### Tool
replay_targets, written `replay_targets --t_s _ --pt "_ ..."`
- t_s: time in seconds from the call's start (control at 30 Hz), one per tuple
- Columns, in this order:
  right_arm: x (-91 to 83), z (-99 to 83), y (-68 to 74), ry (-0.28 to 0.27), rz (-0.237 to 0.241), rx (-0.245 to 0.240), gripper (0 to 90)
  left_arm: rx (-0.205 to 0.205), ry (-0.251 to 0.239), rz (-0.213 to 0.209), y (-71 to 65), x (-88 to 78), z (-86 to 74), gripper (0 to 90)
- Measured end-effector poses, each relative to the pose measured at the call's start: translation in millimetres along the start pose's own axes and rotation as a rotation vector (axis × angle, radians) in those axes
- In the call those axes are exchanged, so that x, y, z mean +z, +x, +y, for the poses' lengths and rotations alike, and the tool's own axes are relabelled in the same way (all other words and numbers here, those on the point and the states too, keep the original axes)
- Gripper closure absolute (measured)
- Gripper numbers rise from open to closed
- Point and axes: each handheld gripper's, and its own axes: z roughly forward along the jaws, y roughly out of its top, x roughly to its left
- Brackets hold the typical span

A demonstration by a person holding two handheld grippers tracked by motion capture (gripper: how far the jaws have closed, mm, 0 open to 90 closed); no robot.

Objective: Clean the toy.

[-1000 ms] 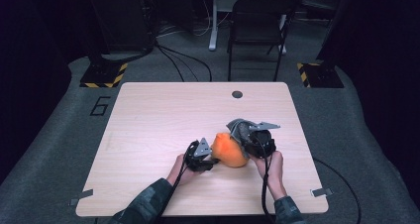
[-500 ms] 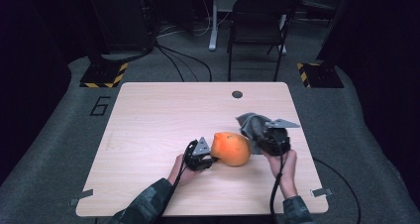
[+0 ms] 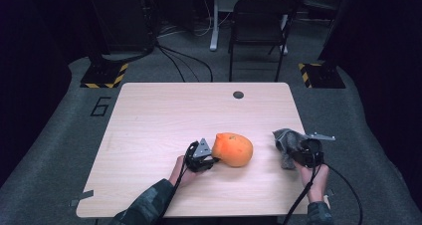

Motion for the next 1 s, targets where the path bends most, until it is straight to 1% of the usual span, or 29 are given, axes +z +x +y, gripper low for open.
replay_targets --t_s 0.03,0.07,0.13,0.23,0.3,0.33,0.47,0.5,0.53,0.57,0.67,0.7,0.73,0.77,0.8,0.83,0.87,0.93,0.97,1.0 --pt "2.0 0.1 2.0 0.008 0.000 -0.011 74.1 0.009 -0.006 0.004 -0.2 -0.3 -0.1 70.2" --pt "4.1 0.2 4.7 0.015 -0.001 -0.013 74.0 0.007 -0.008 0.005 -0.9 -0.2 -0.1 70.9" --pt "8.5 0.8 8.9 0.026 -0.001 -0.040 73.9 0.014 -0.007 0.019 -1.7 -0.7 -0.2 72.0" --pt "9.7 2.2 12.0 0.027 -0.012 -0.049 73.9 0.027 -0.015 0.024 -2.9 -1.0 -0.4 74.0" --pt "8.8 2.6 11.6 0.030 -0.019 -0.053 73.8 0.040 -0.019 0.026 -3.5 -1.7 -0.4 75.2" --pt "8.9 2.5 10.7 0.029 -0.020 -0.057 73.8 0.039 -0.024 0.029 -4.3 -1.6 -0.6 75.6" --pt "8.1 2.2 5.9 0.026 -0.024 -0.037 73.7 0.033 -0.046 0.023 -3.6 -3.8 0.0 76.2" --pt "7.2 2.1 3.5 0.023 -0.026 -0.044 73.6 0.030 -0.050 0.024 -3.5 -4.4 0.2 76.2" --pt "6.5 2.1 3.0 0.021 -0.030 -0.034 73.6 0.020 -0.059 0.020 -3.2 -5.2 0.6 76.2" --pt "5.5 2.1 1.9 0.016 -0.030 -0.030 73.6 0.002 -0.068 0.010 -2.4 -6.2 1.3 76.2" --pt "3.9 2.1 -1.8 0.009 -0.034 -0.016 73.5 -0.021 -0.076 -0.003 -1.4 -9.1 4.2 76.1" --pt "3.6 2.0 -2.3 0.011 -0.035 -0.013 73.5 -0.035 -0.078 -0.010 -1.3 -11.5 6.4 76.2" --pt "3.7 1.9 -3.3 0.007 -0.036 -0.017 73.5 -0.041 -0.084 -0.017 -1.1 -14.4 9.1 76.1" --pt "3.5 1.9 -3.9 0.005 -0.036 -0.018 73.6 -0.055 -0.094 -0.023 -1.9 -17.8 11.8 76.1" --pt "3.4 2.0 -4.1 0.004 -0.037 -0.019 73.5 -0.065 -0.096 -0.037 -1.6 -21.6 15.2 76.1" --pt "3.0 2.2 -3.7 0.005 -0.042 -0.011 73.6 -0.080 -0.101 -0.045 -2.1 -25.4 18.7 76.1" --pt "2.7 2.3 -3.9 0.005 -0.038 -0.011 73.6 -0.082 -0.103 -0.046 -3.0 -29.1 22.0 76.0" --pt "2.8 2.4 -3.7 0.006 -0.042 -0.020 73.5 -0.112 -0.109 -0.063 -4.5 -36.0 27.8 76.0" --pt "2.9 2.6 -2.6 0.005 -0.041 -0.013 73.5 -0.119 -0.113 -0.068 -5.0 -39.1 30.1 76.0" --pt "2.9 2.8 -2.0 0.005 -0.037 -0.017 73.6 -0.137 -0.117 -0.070 -5.4 -41.3 32.3 76.0"
